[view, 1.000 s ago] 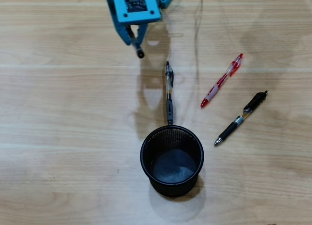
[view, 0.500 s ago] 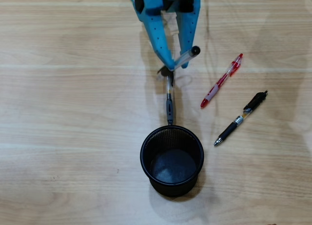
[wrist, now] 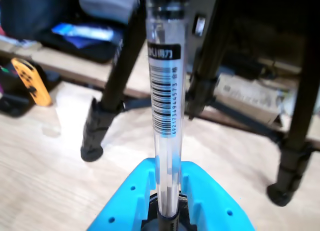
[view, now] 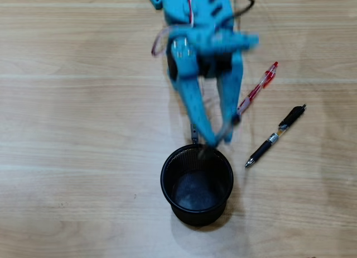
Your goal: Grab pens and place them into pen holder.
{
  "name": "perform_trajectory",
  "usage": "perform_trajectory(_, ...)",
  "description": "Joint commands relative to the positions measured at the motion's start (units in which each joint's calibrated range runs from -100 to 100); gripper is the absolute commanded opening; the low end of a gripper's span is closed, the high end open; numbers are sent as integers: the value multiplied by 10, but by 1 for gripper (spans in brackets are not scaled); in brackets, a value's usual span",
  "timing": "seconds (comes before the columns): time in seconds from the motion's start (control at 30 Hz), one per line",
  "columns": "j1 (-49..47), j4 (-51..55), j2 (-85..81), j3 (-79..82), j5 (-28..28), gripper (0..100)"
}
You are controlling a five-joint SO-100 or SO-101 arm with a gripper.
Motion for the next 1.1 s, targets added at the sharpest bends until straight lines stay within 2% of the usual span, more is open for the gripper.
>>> perform_trajectory(0.0,10,-68,49,-23,-8,2)
perform_trajectory(0.27,17,-159,152,-22,-27,2)
perform_trajectory(0.53,26,-157,173,-24,-27,2)
perform_trajectory(0.6,27,-155,173,-24,-27,6)
perform_trajectory(0.7,25,-156,172,-25,-26,20)
perform_trajectory(0.83,23,-154,155,-25,-23,17)
perform_trajectory(0.9,23,-126,131,-22,-23,14)
perform_trajectory(1.07,29,47,34,-23,-23,6)
